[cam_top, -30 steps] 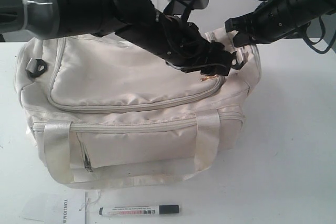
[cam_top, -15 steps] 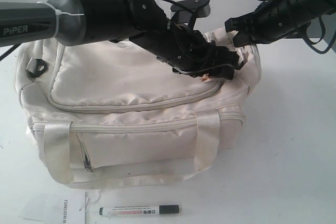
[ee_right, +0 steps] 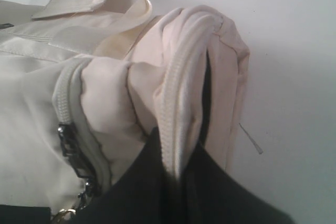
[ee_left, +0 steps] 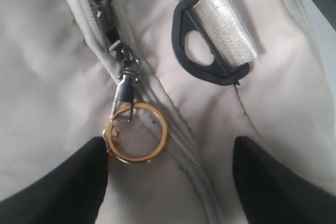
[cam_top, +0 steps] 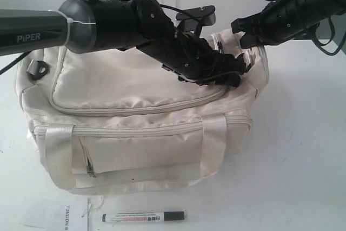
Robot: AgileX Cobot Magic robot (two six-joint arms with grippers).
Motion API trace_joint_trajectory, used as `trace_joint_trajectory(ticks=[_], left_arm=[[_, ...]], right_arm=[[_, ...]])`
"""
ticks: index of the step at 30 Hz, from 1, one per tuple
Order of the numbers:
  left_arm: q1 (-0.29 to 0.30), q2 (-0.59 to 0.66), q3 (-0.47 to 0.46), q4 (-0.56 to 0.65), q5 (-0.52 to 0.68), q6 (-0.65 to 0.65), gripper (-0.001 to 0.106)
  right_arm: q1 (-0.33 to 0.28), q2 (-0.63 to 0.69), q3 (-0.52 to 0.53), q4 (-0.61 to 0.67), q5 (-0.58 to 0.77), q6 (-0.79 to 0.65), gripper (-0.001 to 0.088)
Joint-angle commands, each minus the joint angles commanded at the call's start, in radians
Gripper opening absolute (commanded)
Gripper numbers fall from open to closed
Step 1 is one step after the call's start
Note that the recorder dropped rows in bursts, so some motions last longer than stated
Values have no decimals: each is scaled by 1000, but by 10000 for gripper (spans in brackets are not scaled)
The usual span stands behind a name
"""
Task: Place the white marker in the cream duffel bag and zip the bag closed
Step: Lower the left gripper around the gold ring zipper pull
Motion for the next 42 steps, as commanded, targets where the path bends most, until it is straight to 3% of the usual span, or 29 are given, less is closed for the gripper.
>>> trace_joint_trajectory(ticks=[7, 9, 10, 12, 27, 30, 36, 42], left_arm=[[0, 0, 0, 0, -30, -11, 484], [0, 0, 0, 2, -30, -11, 357], [0, 0, 0, 2, -30, -11, 184], [0, -2, 0, 10, -21, 24, 1], [0, -88, 2, 134, 53, 31, 0], [0, -86, 2, 153, 62, 31, 118], [0, -94, 2, 153, 24, 31, 676], [0, -79, 2, 153, -56, -2, 697]], right_arm=[[0, 0, 0, 0, 0, 0, 0], [0, 0, 0, 0, 0, 0, 0], [0, 0, 0, 0, 0, 0, 0], [0, 0, 0, 0, 0, 0, 0], [0, 0, 0, 0, 0, 0, 0], [0, 0, 0, 0, 0, 0, 0], [0, 0, 0, 0, 0, 0, 0], [0, 0, 0, 0, 0, 0, 0]])
